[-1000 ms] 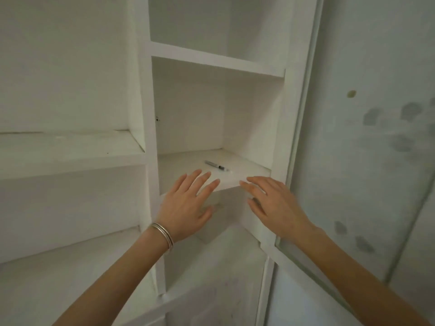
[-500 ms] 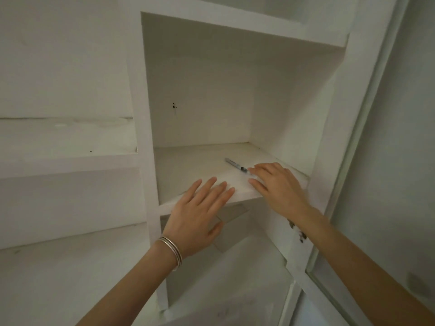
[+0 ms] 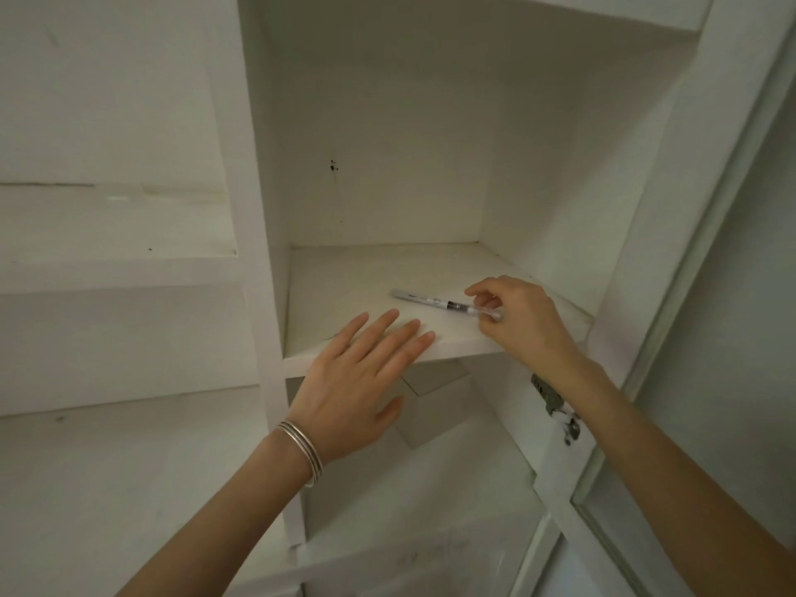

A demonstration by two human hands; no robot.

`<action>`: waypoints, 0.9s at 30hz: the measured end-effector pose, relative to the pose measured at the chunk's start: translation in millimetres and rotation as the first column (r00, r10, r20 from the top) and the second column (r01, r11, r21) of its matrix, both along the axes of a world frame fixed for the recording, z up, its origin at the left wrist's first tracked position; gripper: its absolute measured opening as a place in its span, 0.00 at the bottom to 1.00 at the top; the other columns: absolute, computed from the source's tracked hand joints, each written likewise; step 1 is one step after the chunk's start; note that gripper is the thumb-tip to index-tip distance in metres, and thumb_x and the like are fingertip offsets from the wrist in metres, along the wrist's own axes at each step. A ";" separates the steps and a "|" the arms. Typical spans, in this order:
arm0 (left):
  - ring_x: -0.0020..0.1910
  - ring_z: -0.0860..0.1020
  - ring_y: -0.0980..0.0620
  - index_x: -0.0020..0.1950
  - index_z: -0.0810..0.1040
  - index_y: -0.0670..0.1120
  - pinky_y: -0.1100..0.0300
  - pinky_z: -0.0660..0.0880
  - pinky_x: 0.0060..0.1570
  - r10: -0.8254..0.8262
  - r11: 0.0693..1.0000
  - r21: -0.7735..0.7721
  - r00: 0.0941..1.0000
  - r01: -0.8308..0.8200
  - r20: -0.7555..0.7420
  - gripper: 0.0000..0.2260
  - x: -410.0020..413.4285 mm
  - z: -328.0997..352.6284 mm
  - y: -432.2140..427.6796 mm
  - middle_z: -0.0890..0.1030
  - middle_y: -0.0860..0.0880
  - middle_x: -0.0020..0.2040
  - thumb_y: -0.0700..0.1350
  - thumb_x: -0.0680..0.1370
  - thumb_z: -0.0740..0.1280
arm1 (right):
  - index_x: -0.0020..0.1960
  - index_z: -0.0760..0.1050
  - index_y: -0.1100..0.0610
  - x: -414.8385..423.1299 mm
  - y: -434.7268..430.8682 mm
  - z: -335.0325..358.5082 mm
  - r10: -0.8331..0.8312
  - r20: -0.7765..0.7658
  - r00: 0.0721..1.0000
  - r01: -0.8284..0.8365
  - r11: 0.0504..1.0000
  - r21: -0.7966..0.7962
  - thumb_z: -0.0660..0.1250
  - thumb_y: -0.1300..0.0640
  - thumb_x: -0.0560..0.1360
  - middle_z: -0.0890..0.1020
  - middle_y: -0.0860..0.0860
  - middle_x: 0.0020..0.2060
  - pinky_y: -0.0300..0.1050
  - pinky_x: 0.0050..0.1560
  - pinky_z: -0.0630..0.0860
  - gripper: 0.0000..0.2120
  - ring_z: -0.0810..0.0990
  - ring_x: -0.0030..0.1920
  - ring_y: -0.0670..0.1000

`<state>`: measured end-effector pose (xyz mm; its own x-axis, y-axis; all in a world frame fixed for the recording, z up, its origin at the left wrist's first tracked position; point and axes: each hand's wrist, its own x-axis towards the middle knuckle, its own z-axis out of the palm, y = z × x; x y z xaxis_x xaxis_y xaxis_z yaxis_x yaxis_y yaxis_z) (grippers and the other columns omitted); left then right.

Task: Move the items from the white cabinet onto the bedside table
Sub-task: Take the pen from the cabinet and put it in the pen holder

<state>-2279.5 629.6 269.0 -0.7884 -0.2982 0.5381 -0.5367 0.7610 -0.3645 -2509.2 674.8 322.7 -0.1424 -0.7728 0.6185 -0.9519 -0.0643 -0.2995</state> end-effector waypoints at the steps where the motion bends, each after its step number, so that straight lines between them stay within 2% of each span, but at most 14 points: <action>1: 0.74 0.60 0.46 0.76 0.59 0.47 0.47 0.55 0.72 0.001 1.000 0.005 1.000 -0.001 0.002 0.33 0.0 0.0 0.0 0.65 0.48 0.74 0.53 0.72 0.60 | 0.53 0.80 0.58 -0.8 2.3 0.2 0.011 -0.004 1.000 -0.012 1.000 -0.019 0.67 0.71 0.66 0.82 0.55 0.46 0.50 0.50 0.77 0.18 0.80 0.47 0.52; 4: 0.74 0.60 0.46 0.76 0.60 0.47 0.47 0.56 0.71 -0.002 1.000 0.017 1.000 0.002 0.005 0.33 0.6 1.6 0.8 0.65 0.48 0.74 0.53 0.72 0.60 | 0.52 0.81 0.59 -1.1 13.9 2.1 0.026 0.007 1.000 -0.026 0.999 -0.045 0.68 0.71 0.66 0.82 0.56 0.45 0.50 0.48 0.76 0.17 0.79 0.46 0.56; 8: 0.72 0.63 0.45 0.75 0.63 0.47 0.45 0.60 0.69 -0.045 0.996 0.070 0.999 0.046 -0.022 0.31 0.5 4.2 3.8 0.67 0.47 0.73 0.53 0.72 0.57 | 0.50 0.82 0.56 3.0 44.7 -3.3 -0.022 -0.042 0.999 0.017 0.994 -0.109 0.70 0.66 0.68 0.82 0.52 0.43 0.47 0.40 0.73 0.12 0.75 0.45 0.52; 11: 0.71 0.65 0.46 0.73 0.66 0.48 0.45 0.62 0.67 -0.153 0.976 0.137 0.980 0.169 -0.125 0.28 0.2 7.2 8.3 0.68 0.47 0.72 0.52 0.73 0.56 | 0.48 0.82 0.56 10.1 79.7 -9.6 -0.046 -0.064 0.997 0.033 0.980 -0.197 0.71 0.63 0.69 0.82 0.52 0.42 0.52 0.39 0.77 0.09 0.79 0.42 0.53; 15: 0.68 0.70 0.43 0.69 0.71 0.44 0.44 0.64 0.66 -0.376 0.902 0.145 0.905 0.406 -0.198 0.23 -4.9 -2.9 20.7 0.73 0.44 0.68 0.50 0.76 0.56 | 0.46 0.82 0.57 34.3 145.7 -33.0 -0.210 -0.054 0.976 0.189 0.947 -0.260 0.67 0.54 0.72 0.82 0.51 0.41 0.48 0.37 0.77 0.08 0.80 0.38 0.51; 18: 0.66 0.71 0.42 0.69 0.72 0.44 0.44 0.65 0.65 -0.563 0.795 0.146 0.806 0.589 -0.181 0.22 -12.5 -20.7 40.2 0.74 0.43 0.66 0.49 0.76 0.57 | 0.46 0.82 0.56 65.3 203.9 -60.2 -0.417 -0.097 0.904 0.377 0.882 -0.281 0.69 0.57 0.71 0.82 0.51 0.40 0.42 0.38 0.73 0.05 0.78 0.37 0.51; 21: 0.67 0.70 0.42 0.70 0.71 0.44 0.43 0.65 0.66 -0.724 0.652 0.200 0.679 0.731 -0.119 0.22 -18.2 -40.1 74.4 0.73 0.43 0.67 0.50 0.77 0.57 | 0.46 0.82 0.57 108.2 269.0 -86.1 -0.590 -0.085 0.803 0.555 0.792 -0.255 0.69 0.59 0.71 0.81 0.51 0.41 0.42 0.40 0.71 0.05 0.76 0.38 0.47; 23: 0.66 0.71 0.42 0.69 0.71 0.44 0.43 0.65 0.66 -0.813 0.549 0.226 0.577 0.805 -0.081 0.23 -19.6 -51.2 106.3 0.74 0.42 0.66 0.50 0.77 0.57 | 0.46 0.81 0.56 141.0 315.6 -98.8 -0.697 -0.091 0.711 0.673 0.712 -0.198 0.66 0.56 0.72 0.81 0.50 0.41 0.42 0.40 0.69 0.07 0.73 0.39 0.45; 27: 0.63 0.73 0.42 0.68 0.73 0.44 0.43 0.69 0.62 -0.947 0.307 0.261 0.321 0.915 -0.015 0.22 -20.5 -63.7 184.7 0.76 0.42 0.64 0.51 0.76 0.57 | 0.47 0.81 0.53 217.0 410.6 -113.0 -0.870 -0.093 0.485 0.865 0.493 -0.096 0.64 0.53 0.73 0.80 0.46 0.40 0.43 0.41 0.68 0.09 0.76 0.39 0.46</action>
<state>-2299.9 814.3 205.3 -0.6569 0.6026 0.4531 0.6125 0.7770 -0.1453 -2292.2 1085.4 209.6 -0.6577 -0.2779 0.7001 -0.5558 0.8064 -0.2020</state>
